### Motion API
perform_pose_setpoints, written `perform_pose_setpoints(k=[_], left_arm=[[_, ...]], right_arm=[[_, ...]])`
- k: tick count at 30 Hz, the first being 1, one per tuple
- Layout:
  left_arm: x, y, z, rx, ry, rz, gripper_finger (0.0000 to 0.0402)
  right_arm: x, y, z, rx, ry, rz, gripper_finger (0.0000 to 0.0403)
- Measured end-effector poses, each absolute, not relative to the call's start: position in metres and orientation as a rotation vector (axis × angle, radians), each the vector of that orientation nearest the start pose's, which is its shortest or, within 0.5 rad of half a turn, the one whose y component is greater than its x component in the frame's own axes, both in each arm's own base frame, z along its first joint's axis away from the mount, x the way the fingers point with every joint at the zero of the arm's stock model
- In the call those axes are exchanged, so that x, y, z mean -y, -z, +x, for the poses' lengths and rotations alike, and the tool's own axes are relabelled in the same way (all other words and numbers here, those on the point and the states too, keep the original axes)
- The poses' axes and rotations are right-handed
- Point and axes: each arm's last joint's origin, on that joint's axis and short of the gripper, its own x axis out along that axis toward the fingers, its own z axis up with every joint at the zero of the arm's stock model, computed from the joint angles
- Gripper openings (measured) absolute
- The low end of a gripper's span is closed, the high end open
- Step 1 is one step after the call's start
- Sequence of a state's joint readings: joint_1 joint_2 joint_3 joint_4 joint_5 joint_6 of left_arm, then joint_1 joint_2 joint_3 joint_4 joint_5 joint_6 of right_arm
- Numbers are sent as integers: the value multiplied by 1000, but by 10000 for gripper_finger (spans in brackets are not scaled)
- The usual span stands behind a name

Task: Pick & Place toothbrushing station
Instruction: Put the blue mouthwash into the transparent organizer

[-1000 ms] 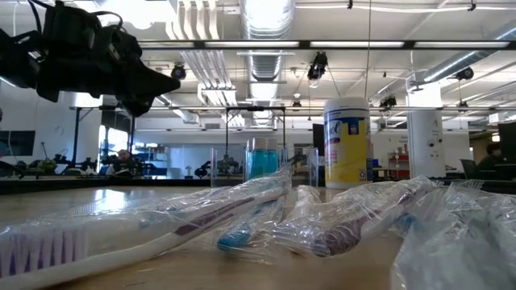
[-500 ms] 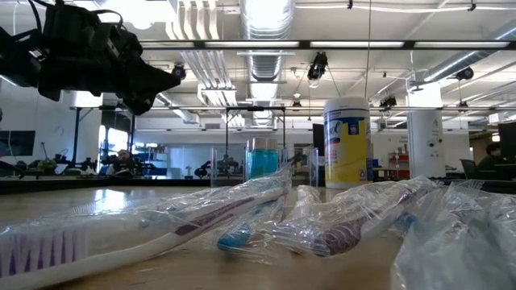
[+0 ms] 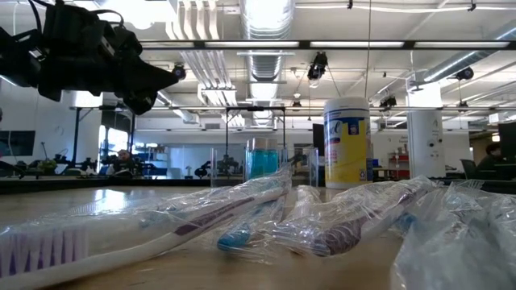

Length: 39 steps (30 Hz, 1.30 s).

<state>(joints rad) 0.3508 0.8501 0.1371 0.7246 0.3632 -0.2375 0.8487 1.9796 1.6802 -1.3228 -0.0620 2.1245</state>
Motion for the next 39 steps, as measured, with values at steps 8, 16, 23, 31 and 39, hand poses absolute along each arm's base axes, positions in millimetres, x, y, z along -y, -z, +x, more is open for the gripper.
perform_pose_setpoints(k=[8, 16, 23, 31, 39], left_arm=[[-46, -185, 158, -2, 28, -256, 16], [-46, -184, 158, -14, 40, -265, 9], [-45, -182, 157, -32, 61, -272, 14], [-44, -180, 157, -50, 75, -279, 12], [-44, -180, 157, -55, 74, -304, 16]], right_arm=[[-296, -212, 238, -1434, 1116, 943, 240], [-302, -195, 237, -1439, 1160, 898, 242], [-309, -192, 225, -1477, 1109, 822, 231], [-318, -195, 215, -1592, 973, 761, 170], [-316, -180, 214, -1615, 936, 713, 75]])
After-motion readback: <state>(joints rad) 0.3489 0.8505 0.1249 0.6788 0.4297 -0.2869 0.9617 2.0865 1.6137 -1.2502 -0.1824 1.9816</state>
